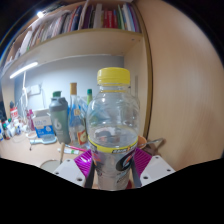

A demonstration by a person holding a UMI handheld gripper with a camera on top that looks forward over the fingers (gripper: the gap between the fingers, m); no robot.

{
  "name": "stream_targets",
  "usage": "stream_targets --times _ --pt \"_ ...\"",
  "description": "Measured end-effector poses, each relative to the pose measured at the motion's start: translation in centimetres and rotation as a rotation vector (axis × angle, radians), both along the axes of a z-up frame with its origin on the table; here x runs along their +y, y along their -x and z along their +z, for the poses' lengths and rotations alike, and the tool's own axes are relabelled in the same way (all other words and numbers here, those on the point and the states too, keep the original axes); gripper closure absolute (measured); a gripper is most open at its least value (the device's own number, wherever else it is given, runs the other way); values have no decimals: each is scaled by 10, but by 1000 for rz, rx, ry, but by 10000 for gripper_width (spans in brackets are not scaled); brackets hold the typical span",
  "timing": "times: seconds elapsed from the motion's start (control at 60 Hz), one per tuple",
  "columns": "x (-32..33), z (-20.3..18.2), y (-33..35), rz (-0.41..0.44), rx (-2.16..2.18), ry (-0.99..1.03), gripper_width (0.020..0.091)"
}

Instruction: Pour water

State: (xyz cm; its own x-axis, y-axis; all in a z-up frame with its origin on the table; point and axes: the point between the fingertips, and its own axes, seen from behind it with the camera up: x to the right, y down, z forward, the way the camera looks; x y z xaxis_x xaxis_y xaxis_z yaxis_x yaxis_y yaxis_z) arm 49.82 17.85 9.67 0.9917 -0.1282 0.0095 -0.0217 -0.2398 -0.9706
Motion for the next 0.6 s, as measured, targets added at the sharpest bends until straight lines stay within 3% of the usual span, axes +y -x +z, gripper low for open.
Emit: stream_targets --times 0.083,0.1,0.2,0.4,0.433,0.517,0.6 --pt "-2 -36 -3 -4 -34 65 534" --pt "-5 -46 -3 -7 -32 93 497" --pt "-7 -42 -3 -14 8 30 527" --pt "-6 -47 -3 -3 25 61 508" --pt "-10 -55 -3 -13 36 112 471" --pt "-30 -65 -2 -29 71 191 254" --pt "-56 -57 6 -15 87 209 265"
